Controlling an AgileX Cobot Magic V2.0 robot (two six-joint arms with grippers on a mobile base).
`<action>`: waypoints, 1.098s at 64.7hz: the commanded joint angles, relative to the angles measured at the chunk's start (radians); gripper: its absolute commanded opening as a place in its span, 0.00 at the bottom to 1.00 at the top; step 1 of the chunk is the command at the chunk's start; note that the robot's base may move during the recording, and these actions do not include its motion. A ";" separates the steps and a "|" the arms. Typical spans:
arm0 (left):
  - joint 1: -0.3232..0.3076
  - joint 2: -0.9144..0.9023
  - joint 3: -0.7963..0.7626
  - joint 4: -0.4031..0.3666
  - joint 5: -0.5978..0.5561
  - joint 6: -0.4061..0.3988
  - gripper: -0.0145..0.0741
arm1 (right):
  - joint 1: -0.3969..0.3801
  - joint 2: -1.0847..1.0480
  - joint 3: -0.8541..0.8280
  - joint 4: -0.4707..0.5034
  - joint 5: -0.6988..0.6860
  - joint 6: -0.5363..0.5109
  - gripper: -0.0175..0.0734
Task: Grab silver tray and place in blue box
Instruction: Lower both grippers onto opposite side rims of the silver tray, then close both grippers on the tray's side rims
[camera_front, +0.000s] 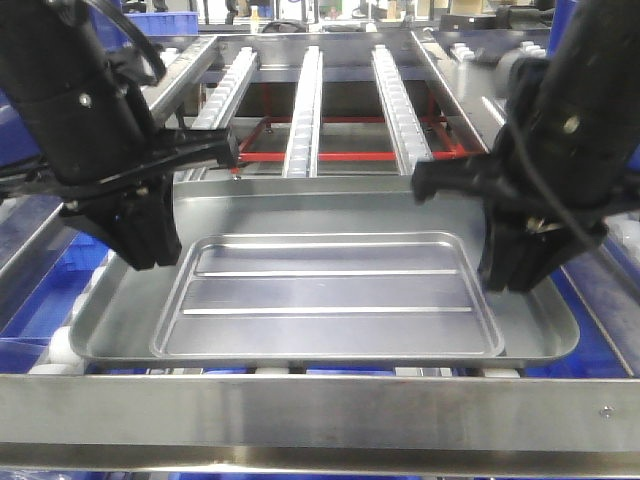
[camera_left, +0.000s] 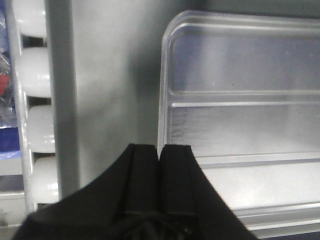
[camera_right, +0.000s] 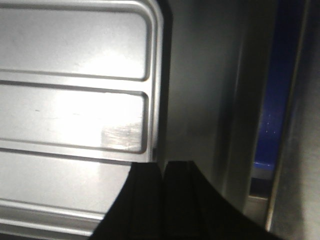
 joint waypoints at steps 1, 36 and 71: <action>-0.007 -0.036 -0.033 -0.008 -0.020 -0.010 0.06 | 0.001 -0.032 -0.054 -0.016 -0.030 -0.008 0.26; -0.007 -0.033 -0.033 -0.002 -0.026 -0.006 0.13 | 0.001 0.014 -0.130 -0.019 0.041 -0.008 0.40; -0.007 0.024 -0.033 0.003 -0.042 -0.006 0.38 | 0.001 0.052 -0.130 -0.019 0.016 -0.008 0.66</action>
